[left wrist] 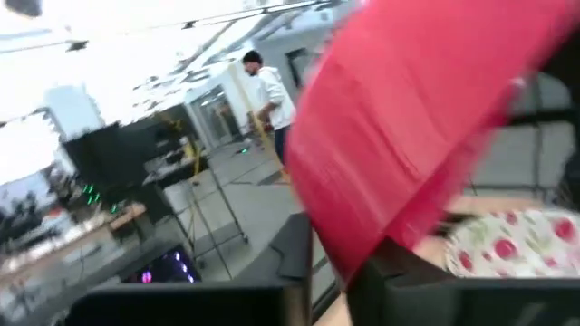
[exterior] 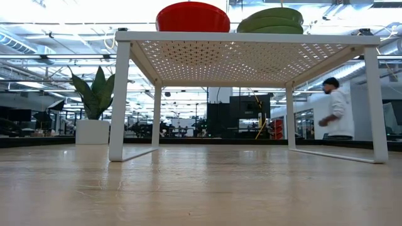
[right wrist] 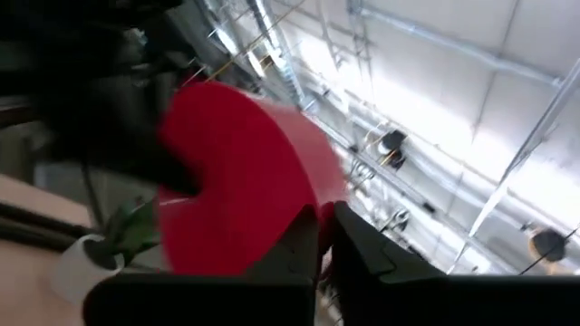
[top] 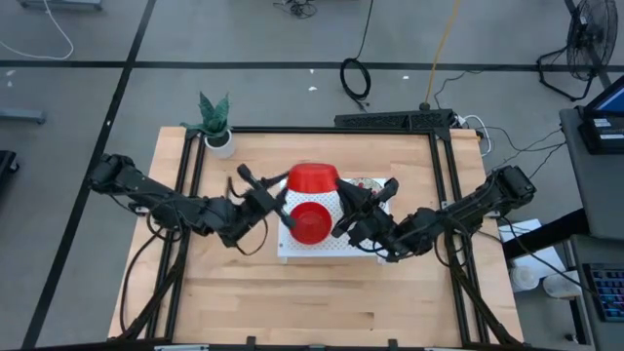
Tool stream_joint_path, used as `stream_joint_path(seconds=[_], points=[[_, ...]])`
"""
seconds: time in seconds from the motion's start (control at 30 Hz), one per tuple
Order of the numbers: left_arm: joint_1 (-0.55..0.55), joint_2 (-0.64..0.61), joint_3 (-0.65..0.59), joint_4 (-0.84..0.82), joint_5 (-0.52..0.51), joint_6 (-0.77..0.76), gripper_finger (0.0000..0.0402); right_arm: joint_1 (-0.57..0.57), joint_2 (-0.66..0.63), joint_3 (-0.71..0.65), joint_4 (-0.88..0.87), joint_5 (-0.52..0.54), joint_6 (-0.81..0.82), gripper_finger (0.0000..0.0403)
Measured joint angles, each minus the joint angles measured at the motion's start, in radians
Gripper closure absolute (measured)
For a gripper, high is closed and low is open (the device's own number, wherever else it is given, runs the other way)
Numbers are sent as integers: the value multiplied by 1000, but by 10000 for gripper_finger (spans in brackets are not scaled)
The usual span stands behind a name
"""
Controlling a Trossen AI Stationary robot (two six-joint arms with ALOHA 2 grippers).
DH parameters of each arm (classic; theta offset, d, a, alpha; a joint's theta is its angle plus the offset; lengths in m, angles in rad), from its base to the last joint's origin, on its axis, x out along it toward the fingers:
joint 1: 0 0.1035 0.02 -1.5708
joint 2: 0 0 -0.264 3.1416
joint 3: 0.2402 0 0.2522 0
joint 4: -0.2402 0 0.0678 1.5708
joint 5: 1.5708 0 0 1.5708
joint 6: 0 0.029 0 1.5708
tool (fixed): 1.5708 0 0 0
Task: Pick & Place Mini bowls
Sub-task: Stack the red bowl on top of the stacked red bowls on the shelf
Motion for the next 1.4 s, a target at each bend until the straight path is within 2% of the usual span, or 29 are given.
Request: stream_joint_path(seconds=[0.07, 0.2, 0.3, 0.4, 0.47, 0.53, 0.63, 0.73, 0.87, 0.97, 1.07, 1.27, 1.4], points=[[-3, -3, 2, 26, -33, -11, 381, 6, 0, 0, -47, 34, 66, 383], [-20, -6, 1, 74, -96, 78, 380, 25, 2, 0, -168, 100, 201, 346], [-28, -18, 1, 105, -110, 167, 394, 47, 3, 0, -298, 178, 303, 316], [-40, -47, 10, 109, -137, 191, 393, 89, 0, -5, -451, 292, 404, 294], [-47, -63, 43, 90, -170, 191, 396, 122, -1, -22, -481, 305, 451, 284], [-53, -70, 88, 37, -229, 194, 397, 155, -3, -53, -486, 325, 480, 279], [-61, -69, 198, -104, -255, 183, 397, 201, -39, -104, -478, 322, 519, 279], [-64, -58, 345, -298, -246, 104, 398, 240, -97, -159, -432, 364, 550, 284], [-45, -17, 548, -572, -180, -18, 398, 286, -194, -263, -339, 382, 590, 292], [-14, 19, 699, -745, -110, -107, 399, 312, -278, -326, -247, 376, 579, 297], [33, 50, 830, -937, 22, -224, 399, 343, -361, -387, -190, 350, 587, 301], [208, 125, 1039, -1328, 535, -556, 399, 379, -495, -506, -168, 224, 659, 303], [346, 168, 1090, -1546, 853, -722, 399, 388, -544, -539, -168, 212, 690, 303]])
